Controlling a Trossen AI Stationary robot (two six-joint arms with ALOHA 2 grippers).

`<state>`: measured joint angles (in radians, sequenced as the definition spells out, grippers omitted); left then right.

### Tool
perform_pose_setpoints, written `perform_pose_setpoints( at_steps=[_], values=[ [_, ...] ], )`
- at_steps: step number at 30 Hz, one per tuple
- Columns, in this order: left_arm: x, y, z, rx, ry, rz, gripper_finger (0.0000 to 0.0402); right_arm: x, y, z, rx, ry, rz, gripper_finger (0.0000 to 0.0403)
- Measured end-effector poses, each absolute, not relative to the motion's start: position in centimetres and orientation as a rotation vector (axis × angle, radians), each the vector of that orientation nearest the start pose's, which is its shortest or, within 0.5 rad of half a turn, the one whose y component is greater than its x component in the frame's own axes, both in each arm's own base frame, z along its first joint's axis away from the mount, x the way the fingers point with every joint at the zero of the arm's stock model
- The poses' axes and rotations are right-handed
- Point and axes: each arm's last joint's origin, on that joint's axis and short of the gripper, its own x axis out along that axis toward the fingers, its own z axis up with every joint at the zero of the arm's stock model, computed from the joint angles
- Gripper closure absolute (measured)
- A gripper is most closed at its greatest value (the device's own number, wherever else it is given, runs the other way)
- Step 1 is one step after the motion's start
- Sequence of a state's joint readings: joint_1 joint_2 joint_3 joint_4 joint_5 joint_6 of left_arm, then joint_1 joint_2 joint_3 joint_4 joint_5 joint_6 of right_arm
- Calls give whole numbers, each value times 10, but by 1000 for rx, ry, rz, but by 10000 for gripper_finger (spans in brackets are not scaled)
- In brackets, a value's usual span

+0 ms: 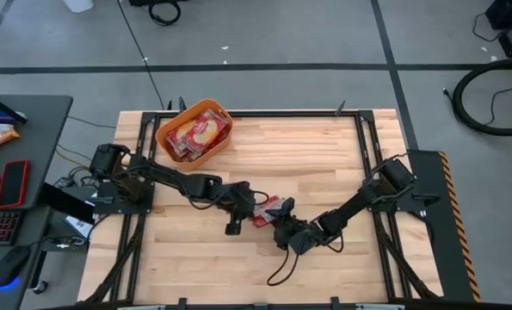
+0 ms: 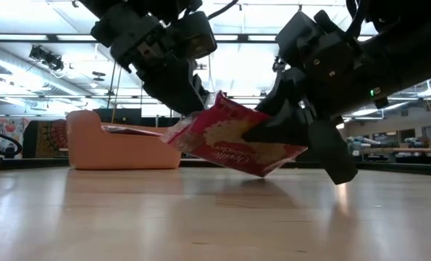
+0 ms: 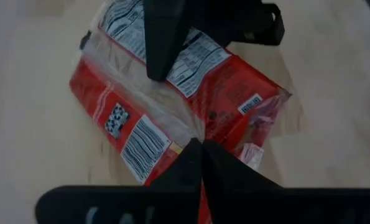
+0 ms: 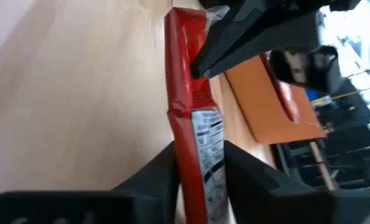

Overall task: Sort popcorn bags into baskets
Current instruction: Put the red popcorn bag into the orange container

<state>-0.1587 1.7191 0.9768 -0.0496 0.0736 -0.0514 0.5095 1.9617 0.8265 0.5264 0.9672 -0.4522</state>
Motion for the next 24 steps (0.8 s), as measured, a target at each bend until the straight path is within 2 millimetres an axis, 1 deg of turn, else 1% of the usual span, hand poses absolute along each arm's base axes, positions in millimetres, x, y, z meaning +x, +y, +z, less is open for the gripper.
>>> perform_pose_setpoints(
  at_steps=[4,7,9,13,18,21,24],
  values=[
    [343,-59,174,104,787,-204,360,314,148,104,-799,554,-333,334],
    [341,-59,180,188,774,-180,327,313,146,110,-764,559,-341,368],
    [339,-59,184,237,775,-157,299,311,142,117,-726,575,-333,380],
    [333,-62,193,332,759,-124,236,307,128,132,-585,623,-329,379],
    [331,-65,199,422,741,-52,165,303,113,149,-434,657,-332,364],
    [331,-65,199,432,741,-41,140,304,107,153,-371,657,-317,366],
    [331,-65,199,428,741,-38,131,307,102,156,-326,650,-294,369]
  ],
)
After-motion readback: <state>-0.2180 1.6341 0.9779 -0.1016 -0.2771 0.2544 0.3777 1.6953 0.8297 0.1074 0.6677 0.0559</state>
